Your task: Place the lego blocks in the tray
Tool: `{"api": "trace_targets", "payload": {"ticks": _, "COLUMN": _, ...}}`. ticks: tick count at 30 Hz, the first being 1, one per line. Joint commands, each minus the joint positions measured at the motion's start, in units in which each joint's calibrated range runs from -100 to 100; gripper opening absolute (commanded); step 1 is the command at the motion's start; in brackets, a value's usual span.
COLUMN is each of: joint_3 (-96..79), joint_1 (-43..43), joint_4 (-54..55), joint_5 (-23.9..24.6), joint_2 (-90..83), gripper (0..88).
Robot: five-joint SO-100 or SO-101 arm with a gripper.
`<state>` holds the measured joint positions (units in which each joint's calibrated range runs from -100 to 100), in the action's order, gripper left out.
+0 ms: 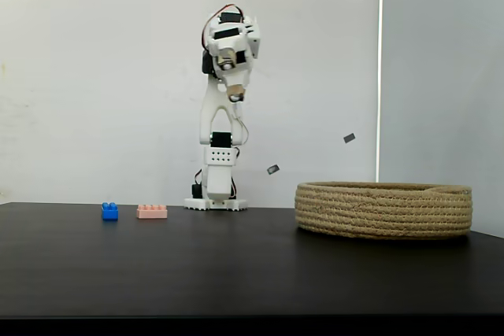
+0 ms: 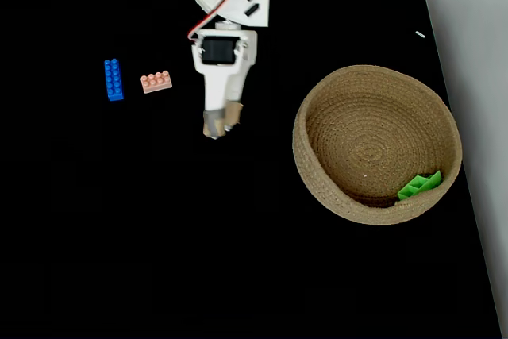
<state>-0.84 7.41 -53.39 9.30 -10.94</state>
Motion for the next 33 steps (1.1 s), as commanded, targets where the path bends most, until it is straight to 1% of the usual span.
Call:
{"api": "trace_targets", "payload": {"ticks": 1, "joint_3": -3.4, "joint_1": 6.85, "joint_4": -7.46, "joint_5": -3.76, "joint_2": -9.44, "gripper": 19.3}}
{"api": "trace_targets", "payload": {"ticks": 3, "joint_3": -5.59, "joint_1": 10.23, "joint_4": -10.96, "joint_5": -5.57, "joint_2": -9.44, "gripper": 18.8}}
{"api": "trace_targets", "payload": {"ticks": 6, "joint_3": -11.43, "joint_1": 14.85, "joint_4": -12.04, "joint_5": -7.18, "joint_2": -9.09, "gripper": 18.3}}
{"api": "trace_targets", "payload": {"ticks": 10, "joint_3": -20.36, "joint_1": 19.63, "joint_4": -11.87, "joint_5": -11.09, "joint_2": -9.09, "gripper": 18.3}}
{"api": "trace_targets", "payload": {"ticks": 14, "joint_3": -27.75, "joint_1": 23.26, "joint_4": -9.13, "joint_5": -13.38, "joint_2": -9.87, "gripper": 17.1}}
{"api": "trace_targets", "payload": {"ticks": 21, "joint_3": -33.77, "joint_1": 24.91, "joint_4": -12.04, "joint_5": -15.73, "joint_2": -14.94, "gripper": 18.5}}
{"api": "trace_targets", "payload": {"ticks": 27, "joint_3": -41.98, "joint_1": 25.73, "joint_4": -8.38, "joint_5": -17.14, "joint_2": -17.61, "gripper": 19.7}}
{"api": "trace_targets", "payload": {"ticks": 32, "joint_3": -48.09, "joint_1": 26.55, "joint_4": -2.46, "joint_5": -17.97, "joint_2": -17.18, "gripper": 26.1}}
{"api": "trace_targets", "payload": {"ticks": 33, "joint_3": -48.45, "joint_1": 26.64, "joint_4": -1.8, "joint_5": -18.02, "joint_2": -16.92, "gripper": 26.2}}
